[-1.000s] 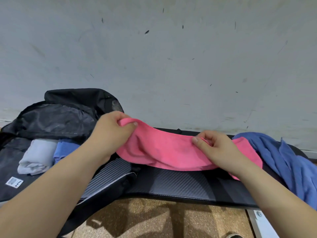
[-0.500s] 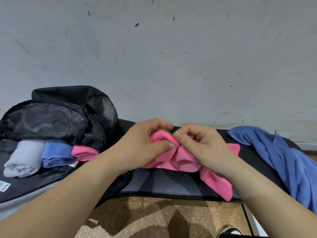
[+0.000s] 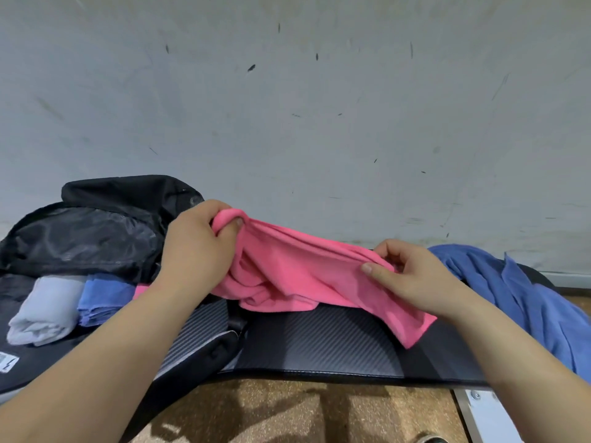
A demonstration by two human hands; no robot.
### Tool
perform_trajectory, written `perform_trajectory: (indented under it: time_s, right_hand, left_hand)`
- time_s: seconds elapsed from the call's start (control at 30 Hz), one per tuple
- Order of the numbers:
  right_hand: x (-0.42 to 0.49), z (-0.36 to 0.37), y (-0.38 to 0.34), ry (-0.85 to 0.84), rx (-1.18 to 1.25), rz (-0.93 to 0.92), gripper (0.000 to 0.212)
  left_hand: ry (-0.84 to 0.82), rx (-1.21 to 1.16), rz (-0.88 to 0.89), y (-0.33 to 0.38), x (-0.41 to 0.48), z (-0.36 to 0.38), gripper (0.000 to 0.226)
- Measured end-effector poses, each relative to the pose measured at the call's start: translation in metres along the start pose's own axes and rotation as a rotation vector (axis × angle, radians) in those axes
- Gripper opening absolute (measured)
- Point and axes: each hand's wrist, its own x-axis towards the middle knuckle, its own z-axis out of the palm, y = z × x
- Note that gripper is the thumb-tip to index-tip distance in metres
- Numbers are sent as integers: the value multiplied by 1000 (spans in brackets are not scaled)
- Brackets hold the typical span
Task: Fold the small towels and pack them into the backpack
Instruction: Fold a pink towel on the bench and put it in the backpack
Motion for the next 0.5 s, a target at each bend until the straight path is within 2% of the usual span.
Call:
perform_trajectory:
  time_s: [0.13,0.23,0.33,0.4,0.5]
  right_hand:
    - [-2,0,-9,83,73,63,36]
    - [-6,5,-22,109,132,33,31]
    - [-13,16,-39,-55,149,-74,13]
    - [-17,21,-50,-174,252,-111,3]
    - [-19,22,-56,-263,476,-62,12]
  left_hand:
    - [-80,50,-2,1,-4,3,10]
    - [-193,-9,59,15,-16,11,12]
    - [-373,-75,166,35,-34,23,15]
    - [-467,-112,186,42,-42,32,20]
    - [-595,-125,183,41,-44,40,37]
